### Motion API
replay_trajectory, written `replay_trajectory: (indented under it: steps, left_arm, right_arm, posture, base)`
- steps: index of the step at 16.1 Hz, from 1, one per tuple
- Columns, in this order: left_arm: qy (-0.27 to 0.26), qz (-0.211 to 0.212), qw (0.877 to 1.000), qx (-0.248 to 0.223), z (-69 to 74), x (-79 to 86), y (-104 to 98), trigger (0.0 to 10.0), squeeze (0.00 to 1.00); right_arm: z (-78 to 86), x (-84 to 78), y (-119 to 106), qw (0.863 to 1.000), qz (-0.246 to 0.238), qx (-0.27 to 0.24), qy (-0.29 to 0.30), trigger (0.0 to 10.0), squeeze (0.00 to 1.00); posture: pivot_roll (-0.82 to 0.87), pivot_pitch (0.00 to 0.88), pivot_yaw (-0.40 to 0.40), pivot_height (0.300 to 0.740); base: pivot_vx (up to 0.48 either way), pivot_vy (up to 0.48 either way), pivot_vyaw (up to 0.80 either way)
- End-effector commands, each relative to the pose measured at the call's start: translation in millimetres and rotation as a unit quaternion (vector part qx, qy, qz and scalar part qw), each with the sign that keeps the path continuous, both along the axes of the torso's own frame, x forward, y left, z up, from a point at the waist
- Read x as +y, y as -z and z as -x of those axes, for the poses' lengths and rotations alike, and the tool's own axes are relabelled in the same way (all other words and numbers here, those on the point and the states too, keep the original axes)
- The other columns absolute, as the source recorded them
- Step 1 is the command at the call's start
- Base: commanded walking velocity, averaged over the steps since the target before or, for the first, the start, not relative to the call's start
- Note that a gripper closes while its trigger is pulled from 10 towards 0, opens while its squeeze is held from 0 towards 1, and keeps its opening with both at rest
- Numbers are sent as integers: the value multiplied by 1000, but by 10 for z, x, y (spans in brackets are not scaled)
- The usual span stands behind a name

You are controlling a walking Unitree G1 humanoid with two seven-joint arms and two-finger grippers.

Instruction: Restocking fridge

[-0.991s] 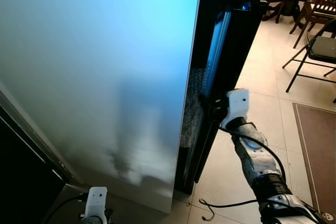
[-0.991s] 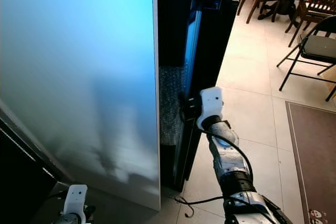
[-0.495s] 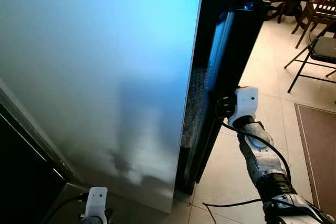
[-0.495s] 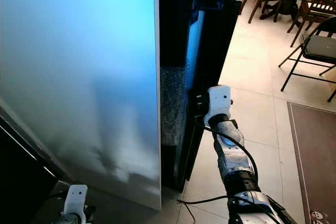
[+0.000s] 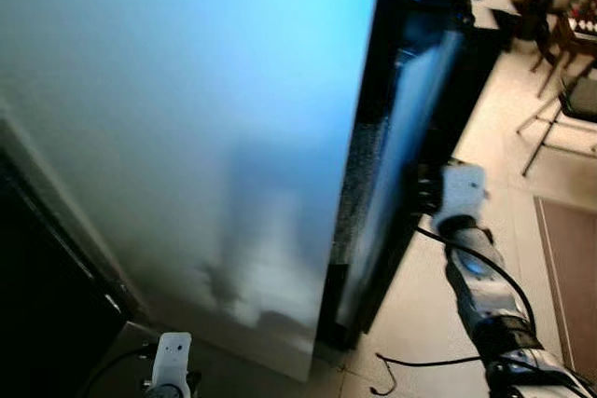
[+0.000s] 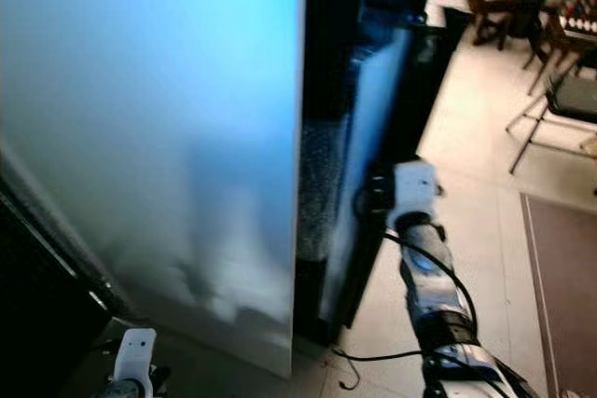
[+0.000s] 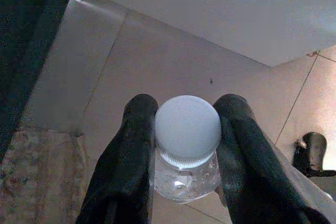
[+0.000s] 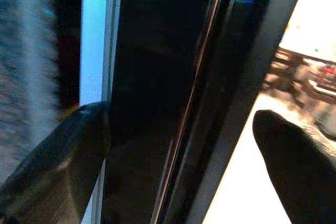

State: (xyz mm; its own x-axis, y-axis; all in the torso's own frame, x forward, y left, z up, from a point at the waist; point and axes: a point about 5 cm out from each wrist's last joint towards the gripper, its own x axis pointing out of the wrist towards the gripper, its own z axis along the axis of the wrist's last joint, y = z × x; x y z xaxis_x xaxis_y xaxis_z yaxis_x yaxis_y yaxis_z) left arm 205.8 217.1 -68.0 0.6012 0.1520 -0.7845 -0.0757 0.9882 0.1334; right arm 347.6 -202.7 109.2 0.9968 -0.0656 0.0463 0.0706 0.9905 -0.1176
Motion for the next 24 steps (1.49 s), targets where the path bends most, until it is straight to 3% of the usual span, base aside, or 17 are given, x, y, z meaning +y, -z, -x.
replay_trajectory:
  steps: [1, 3, 7, 10, 12, 13, 23, 24]
  left_arm:
    - [4, 0, 1000, 16, 58, 0, 35, 10000, 0]
    - [6, 0, 1000, 17, 61, 2, 36, 10000, 0]
    - [8, -1, 1000, 17, 61, 8, 35, 10000, 0]
    - [8, 0, 1000, 16, 51, 8, 29, 10000, 0]
    - [5, 2, 1000, 15, 42, 7, 25, 10000, 0]
    - [4, 2, 1000, 16, 39, 6, 24, 10000, 0]
    - [4, 2, 1000, 16, 38, 6, 24, 10000, 0]
    - [2, 4, 1000, 16, 33, 2, 23, 10000, 0]
  right_arm:
    - [193, -347, 346, 992, -16, 81, 91, 10000, 0]
    - [349, -468, 569, 983, -27, 124, 133, 10000, 0]
    - [511, -531, 782, 972, -36, 161, 165, 10000, 0]
    - [710, -669, 988, 951, -49, 217, 215, 10000, 0]
    - [812, -698, 1098, 942, -49, 251, 219, 10000, 0]
    - [842, -687, 1142, 939, -44, 268, 211, 10000, 0]
    - [839, -689, 1144, 938, -45, 271, 213, 10000, 0]
    - [940, -680, 1245, 929, -46, 300, 211, 10000, 0]
  posture:
    - [98, 0, -37, 740]
    - [105, 0, -39, 740]
    - [100, 0, -32, 740]
    - [103, 0, -34, 740]
    - [101, 0, -37, 740]
    - [101, 0, -37, 740]
    - [101, 0, -37, 740]
    - [115, 0, -40, 740]
  base:
    - [0, 0, 0]
    - [0, 0, 0]
    - [0, 0, 0]
    - [0, 0, 0]
    - [0, 0, 0]
    - [0, 0, 0]
    - [0, 0, 0]
    - [0, 0, 0]
